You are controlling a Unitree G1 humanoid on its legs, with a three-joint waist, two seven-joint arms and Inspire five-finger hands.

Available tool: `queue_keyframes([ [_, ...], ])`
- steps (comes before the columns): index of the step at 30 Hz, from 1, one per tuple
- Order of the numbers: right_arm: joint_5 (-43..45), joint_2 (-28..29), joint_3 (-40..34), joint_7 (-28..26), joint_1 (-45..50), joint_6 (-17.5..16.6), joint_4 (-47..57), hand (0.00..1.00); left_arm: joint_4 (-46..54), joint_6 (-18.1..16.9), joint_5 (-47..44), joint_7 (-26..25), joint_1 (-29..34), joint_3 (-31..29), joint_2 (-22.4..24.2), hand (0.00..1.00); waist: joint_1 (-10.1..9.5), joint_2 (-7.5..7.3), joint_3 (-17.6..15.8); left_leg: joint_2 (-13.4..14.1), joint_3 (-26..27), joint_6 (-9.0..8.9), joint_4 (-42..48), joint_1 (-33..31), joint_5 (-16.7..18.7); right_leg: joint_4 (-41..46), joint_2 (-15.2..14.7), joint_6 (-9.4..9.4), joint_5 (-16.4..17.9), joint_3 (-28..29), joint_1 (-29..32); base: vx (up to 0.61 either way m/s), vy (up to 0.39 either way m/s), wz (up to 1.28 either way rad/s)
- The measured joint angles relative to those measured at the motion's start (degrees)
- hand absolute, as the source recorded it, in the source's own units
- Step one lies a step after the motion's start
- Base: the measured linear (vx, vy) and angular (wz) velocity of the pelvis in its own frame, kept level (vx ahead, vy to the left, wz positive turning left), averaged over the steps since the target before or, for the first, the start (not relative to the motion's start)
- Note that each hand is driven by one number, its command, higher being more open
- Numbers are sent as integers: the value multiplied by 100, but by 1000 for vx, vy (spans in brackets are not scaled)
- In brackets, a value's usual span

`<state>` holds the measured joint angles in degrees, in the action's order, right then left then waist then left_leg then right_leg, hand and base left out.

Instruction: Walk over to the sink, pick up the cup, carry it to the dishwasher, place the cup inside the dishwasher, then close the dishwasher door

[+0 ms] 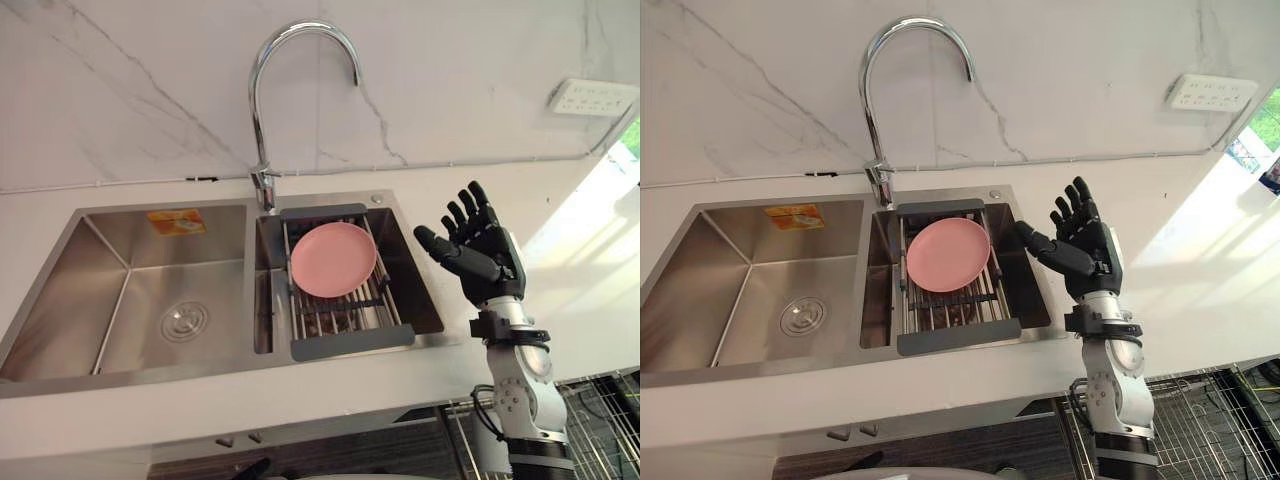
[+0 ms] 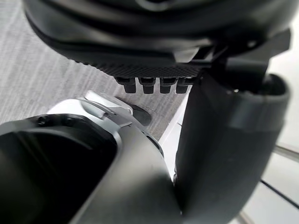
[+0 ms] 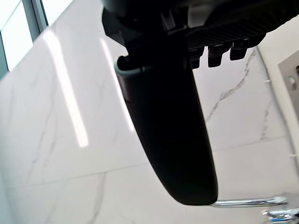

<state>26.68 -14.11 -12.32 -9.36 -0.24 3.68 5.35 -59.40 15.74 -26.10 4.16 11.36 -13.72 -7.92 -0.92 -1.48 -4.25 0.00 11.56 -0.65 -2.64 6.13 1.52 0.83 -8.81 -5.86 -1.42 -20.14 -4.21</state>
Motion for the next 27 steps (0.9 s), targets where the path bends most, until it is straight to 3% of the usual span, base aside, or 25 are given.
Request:
queue_keyframes([
  [5,-1421,-497,-248,-495,0,129,-267,100,82,-173,814,-6,-4,16,2,100,60,-38,54,4,188,-235,5,43,31,-7,-24,-2,0,-83,-31,61,11,-1],
  [8,-1811,-686,-224,-678,-24,127,-271,100,111,-169,822,-11,3,45,-8,100,88,-50,63,8,238,-236,-5,47,30,-27,-25,-6,2,-172,-62,14,2,10],
  [13,-2806,-773,-41,-841,-302,-188,-430,100,258,9,819,113,47,43,-40,100,103,-125,122,11,236,-275,-28,52,1,-83,-18,-6,1,-242,-81,-20,-14,3],
  [19,-3323,-1070,396,-1092,-385,-620,-463,100,291,108,821,248,113,63,-85,100,180,-159,215,7,216,-331,-217,99,-143,-139,5,-2,-1,-378,-79,-56,-29,2],
  [27,-3932,-1071,812,-1125,-667,-866,-906,100,298,142,820,264,129,80,-91,100,177,-149,269,28,152,-268,-221,31,-223,-301,69,44,-98,-452,-113,-53,-24,4],
])
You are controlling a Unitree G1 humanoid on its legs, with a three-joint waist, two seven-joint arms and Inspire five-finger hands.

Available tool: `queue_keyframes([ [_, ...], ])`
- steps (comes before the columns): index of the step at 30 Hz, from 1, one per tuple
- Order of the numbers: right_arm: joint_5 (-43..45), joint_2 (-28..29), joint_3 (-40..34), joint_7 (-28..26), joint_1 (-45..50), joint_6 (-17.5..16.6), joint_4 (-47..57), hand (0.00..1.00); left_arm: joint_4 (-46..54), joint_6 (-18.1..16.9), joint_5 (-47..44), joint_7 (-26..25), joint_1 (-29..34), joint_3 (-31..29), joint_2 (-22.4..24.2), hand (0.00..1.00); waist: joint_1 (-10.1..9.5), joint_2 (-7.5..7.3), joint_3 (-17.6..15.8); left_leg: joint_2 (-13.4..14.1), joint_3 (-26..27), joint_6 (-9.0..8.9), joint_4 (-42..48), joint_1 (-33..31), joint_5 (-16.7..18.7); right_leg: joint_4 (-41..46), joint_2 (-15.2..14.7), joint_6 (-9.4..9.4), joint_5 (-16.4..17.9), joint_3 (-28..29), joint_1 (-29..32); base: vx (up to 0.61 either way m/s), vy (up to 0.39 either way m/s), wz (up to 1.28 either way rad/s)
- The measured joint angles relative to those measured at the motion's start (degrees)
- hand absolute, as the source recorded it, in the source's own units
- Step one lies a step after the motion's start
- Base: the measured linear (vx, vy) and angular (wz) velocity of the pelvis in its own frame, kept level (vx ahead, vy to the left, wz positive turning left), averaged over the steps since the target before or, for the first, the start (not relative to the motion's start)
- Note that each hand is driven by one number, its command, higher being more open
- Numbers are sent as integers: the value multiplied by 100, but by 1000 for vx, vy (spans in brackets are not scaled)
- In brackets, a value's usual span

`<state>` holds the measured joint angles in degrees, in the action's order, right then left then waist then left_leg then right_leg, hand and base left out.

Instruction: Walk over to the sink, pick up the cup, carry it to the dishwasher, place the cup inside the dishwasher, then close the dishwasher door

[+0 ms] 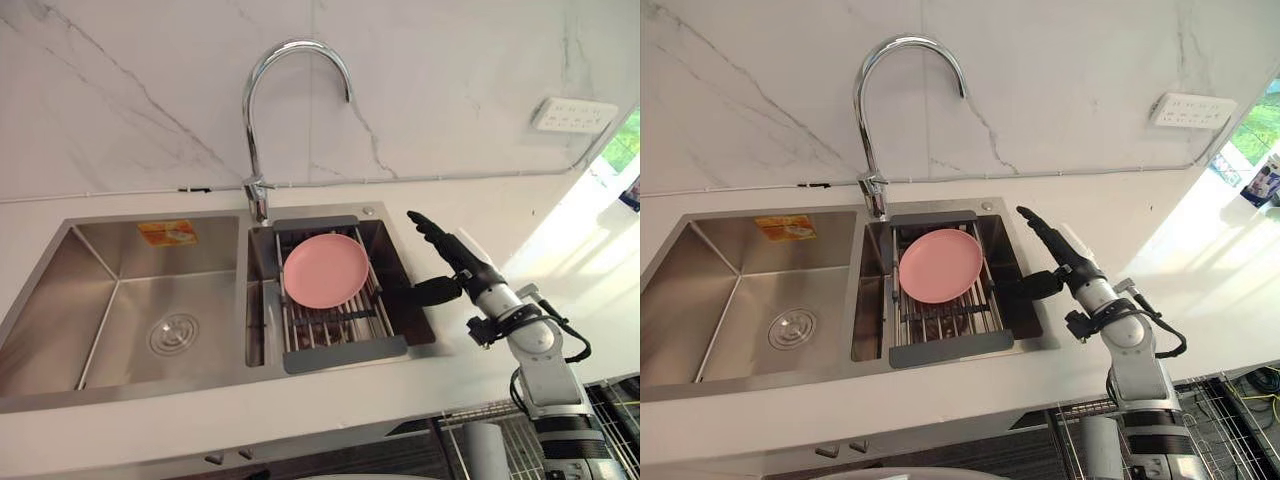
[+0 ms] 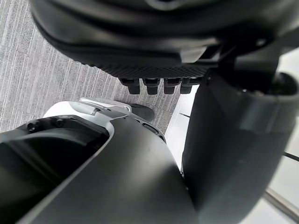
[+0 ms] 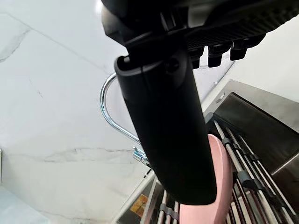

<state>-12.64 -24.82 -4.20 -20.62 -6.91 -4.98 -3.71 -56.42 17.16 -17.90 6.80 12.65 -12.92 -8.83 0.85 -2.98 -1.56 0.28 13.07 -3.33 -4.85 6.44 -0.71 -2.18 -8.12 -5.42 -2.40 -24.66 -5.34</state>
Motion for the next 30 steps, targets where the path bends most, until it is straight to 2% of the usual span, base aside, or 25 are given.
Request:
queue_keyframes([
  [9,-971,13,487,489,-310,-198,-555,100,114,28,110,3,-5,138,-16,100,-29,52,-18,31,-169,32,-7,-66,-88,-117,60,47,-47,-178,-73,-44,-23,10],
  [15,-1410,23,691,827,-397,-210,-865,100,229,61,112,41,-12,204,-12,100,-111,122,-63,48,-259,33,-28,-111,-132,-189,100,67,-74,-274,-102,-33,-17,7],
  [20,-1694,23,745,874,-488,-268,-936,100,253,12,-16,79,-10,205,15,100,-152,183,-102,46,-382,41,-29,-153,-164,-221,108,69,-76,-398,-136,-22,-9,12],
  [30,-2267,23,1151,1259,-717,-462,-1301,100,255,2,-147,109,7,137,44,100,-205,204,-121,43,-475,63,-8,-190,-181,-256,118,69,-77,-495,-165,-4,0,5],
])
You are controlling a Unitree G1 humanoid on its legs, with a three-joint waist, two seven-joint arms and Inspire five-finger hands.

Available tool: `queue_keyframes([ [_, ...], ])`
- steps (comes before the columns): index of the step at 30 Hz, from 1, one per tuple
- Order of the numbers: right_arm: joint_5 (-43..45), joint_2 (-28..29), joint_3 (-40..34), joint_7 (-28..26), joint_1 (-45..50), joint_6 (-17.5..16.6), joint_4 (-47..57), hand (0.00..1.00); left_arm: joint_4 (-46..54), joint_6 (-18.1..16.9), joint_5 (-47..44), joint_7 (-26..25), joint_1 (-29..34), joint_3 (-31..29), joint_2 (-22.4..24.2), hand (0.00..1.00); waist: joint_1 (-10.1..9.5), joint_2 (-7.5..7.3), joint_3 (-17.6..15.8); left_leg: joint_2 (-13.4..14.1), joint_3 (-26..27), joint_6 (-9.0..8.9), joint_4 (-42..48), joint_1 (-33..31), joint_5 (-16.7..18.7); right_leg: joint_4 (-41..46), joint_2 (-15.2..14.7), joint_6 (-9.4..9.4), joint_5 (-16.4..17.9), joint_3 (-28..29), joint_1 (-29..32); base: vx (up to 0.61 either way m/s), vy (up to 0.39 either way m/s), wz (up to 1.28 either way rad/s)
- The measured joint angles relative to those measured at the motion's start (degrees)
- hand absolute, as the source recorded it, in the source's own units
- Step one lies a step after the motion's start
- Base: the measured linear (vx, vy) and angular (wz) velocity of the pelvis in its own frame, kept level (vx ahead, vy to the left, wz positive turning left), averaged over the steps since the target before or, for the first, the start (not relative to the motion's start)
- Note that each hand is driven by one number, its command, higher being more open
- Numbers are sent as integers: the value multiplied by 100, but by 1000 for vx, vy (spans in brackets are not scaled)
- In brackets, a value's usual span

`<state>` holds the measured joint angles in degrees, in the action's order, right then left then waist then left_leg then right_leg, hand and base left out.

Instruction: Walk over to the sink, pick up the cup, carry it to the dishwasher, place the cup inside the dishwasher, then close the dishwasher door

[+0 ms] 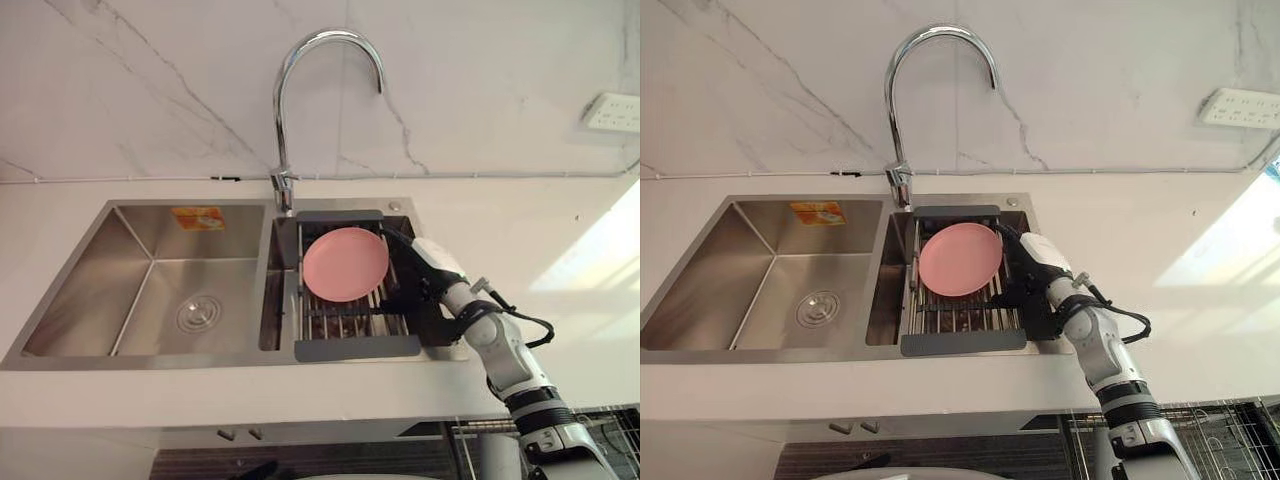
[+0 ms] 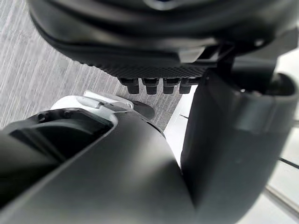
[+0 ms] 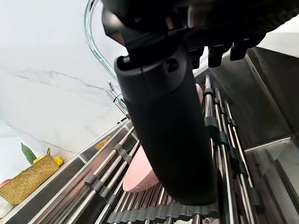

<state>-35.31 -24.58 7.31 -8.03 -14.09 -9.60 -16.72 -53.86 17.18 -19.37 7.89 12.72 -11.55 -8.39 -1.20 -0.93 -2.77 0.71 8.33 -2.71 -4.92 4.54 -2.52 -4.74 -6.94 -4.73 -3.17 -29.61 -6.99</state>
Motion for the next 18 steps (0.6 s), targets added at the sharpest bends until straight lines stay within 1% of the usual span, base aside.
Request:
queue_keyframes([
  [4,-388,0,58,235,-8,-26,0,100,-10,-21,-8,23,1,-100,39,100,-40,0,-2,0,-3,1,0,0,0,0,0,0,0,-4,-4,0,0,0],
  [9,-774,-2,315,337,-83,-47,-16,100,-20,-35,-315,7,50,-170,59,100,-69,-1,-33,-2,-27,16,-11,-6,-11,0,0,-1,1,-30,-9,-3,1,1],
  [12,-930,0,439,368,-147,-23,-63,100,-19,-206,-330,-51,52,-168,75,100,-96,-4,-69,-5,-69,36,-21,-24,-25,0,0,-1,1,-77,-13,-15,6,8],
  [14,-939,5,474,511,-203,67,-98,100,-26,-388,-594,-153,99,-164,94,100,-114,-8,-88,-8,-95,46,-21,-34,-32,0,-1,-1,1,-101,-14,2,9,6],
  [18,-1065,17,581,658,-362,251,-321,100,-21,-518,-768,-165,140,-165,117,100,-143,-23,-114,-12,-146,62,-20,-44,-46,0,-1,-1,1,-156,-29,-1,8,7],
])
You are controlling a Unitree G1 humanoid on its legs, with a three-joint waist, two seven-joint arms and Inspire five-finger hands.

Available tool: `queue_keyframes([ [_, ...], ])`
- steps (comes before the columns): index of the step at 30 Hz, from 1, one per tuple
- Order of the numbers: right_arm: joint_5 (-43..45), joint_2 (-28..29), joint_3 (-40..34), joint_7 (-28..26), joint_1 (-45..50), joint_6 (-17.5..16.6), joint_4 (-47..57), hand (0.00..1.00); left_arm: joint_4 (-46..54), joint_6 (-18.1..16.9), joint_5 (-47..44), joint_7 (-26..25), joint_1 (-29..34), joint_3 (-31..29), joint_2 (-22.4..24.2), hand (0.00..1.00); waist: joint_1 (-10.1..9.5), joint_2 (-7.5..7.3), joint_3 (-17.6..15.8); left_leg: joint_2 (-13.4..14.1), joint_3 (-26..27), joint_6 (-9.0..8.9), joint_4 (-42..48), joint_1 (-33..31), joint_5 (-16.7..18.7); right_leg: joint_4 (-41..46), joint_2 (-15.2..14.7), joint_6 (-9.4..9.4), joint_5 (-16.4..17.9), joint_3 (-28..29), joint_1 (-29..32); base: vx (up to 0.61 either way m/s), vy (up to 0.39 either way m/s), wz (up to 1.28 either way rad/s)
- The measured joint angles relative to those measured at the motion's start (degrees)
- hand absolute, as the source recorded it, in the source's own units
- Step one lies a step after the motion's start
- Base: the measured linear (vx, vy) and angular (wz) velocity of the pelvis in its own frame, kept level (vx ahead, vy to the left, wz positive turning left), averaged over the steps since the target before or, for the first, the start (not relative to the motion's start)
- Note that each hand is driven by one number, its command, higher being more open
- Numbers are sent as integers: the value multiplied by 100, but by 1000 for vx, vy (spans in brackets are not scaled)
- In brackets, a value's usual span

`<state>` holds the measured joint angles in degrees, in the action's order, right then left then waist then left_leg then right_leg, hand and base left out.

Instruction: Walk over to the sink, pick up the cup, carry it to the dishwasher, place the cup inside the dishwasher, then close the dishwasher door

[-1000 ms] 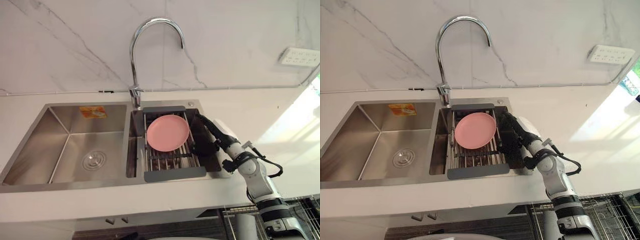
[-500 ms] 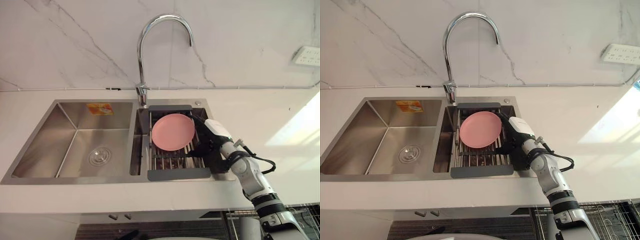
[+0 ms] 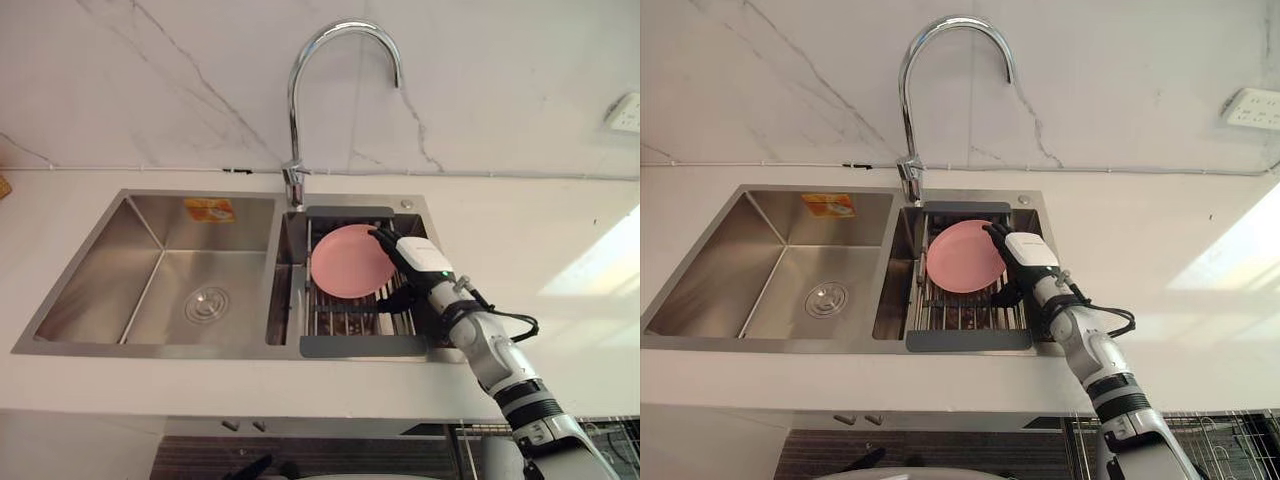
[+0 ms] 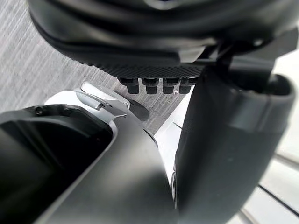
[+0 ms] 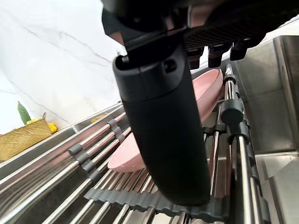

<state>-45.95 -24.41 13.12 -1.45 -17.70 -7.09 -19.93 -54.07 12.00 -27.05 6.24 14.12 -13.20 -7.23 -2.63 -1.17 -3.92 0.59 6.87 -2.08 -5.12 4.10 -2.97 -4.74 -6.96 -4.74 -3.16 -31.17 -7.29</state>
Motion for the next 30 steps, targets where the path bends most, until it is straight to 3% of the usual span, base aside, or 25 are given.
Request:
queue_keyframes([
  [16,-798,43,461,1048,-467,120,-703,100,133,-96,248,-137,57,-29,-4,100,-157,-94,-93,-2,-166,84,-8,-45,-100,-4,6,1,2,-223,-64,-12,10,6],
  [17,-845,43,494,1139,-474,98,-734,0,147,-95,250,-137,56,-30,-12,100,-163,-116,-107,-2,-166,86,-8,-46,-101,-5,6,1,1,-226,-64,0,0,0],
  [23,-1294,8,638,1675,-486,-148,-1048,0,177,-165,459,-103,43,-28,-45,100,-164,-143,-123,0,-167,95,-8,-50,-108,-4,8,5,-2,-233,-58,16,9,0],
  [30,-2305,-165,813,2792,-564,-794,-1107,0,198,-678,342,454,68,168,-76,100,-266,-137,-152,-8,-202,96,-6,-65,-108,-5,5,6,-2,-268,-50,36,15,3],
])
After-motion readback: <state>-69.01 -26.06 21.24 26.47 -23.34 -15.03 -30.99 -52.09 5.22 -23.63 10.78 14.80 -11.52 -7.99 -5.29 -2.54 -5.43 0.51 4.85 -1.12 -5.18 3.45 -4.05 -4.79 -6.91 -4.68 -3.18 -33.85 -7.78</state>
